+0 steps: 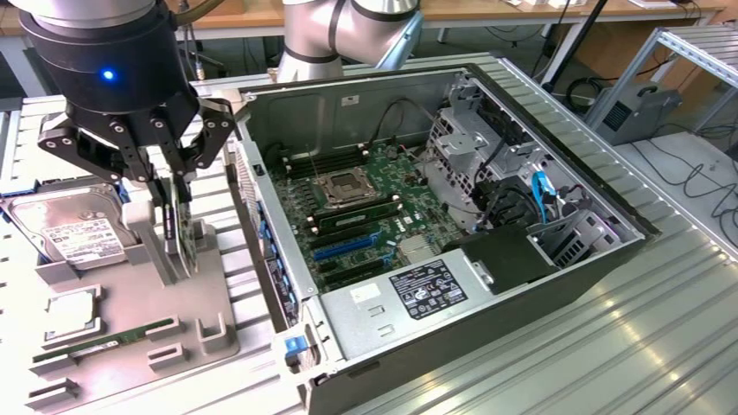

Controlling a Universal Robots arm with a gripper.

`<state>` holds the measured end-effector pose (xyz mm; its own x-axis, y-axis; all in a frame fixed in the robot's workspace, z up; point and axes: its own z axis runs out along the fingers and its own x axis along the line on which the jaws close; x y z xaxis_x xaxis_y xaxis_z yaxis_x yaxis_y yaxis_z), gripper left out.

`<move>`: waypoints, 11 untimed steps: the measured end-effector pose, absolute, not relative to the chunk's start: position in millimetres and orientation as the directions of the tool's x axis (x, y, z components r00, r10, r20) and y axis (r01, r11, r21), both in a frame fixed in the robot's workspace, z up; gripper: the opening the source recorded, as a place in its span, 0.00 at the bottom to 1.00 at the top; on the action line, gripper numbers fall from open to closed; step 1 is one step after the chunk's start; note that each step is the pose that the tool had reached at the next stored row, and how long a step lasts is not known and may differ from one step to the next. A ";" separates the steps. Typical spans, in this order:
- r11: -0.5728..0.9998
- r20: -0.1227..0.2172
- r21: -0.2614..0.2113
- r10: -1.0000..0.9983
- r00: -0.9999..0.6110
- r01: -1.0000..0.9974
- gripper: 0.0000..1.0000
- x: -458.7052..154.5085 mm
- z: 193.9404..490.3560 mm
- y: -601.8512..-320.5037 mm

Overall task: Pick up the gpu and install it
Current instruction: 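Pick up the gpu and move the gpu toward the slot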

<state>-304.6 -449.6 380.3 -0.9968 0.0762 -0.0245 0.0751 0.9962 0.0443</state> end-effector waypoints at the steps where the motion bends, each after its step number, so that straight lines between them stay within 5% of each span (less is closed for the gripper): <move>1: 0.996 -0.024 0.044 0.076 -0.997 0.075 0.26 -304.6 380.6 -449.6; 11: 0.996 -0.024 0.044 0.076 -0.997 0.075 0.26 -304.6 383.9 -449.6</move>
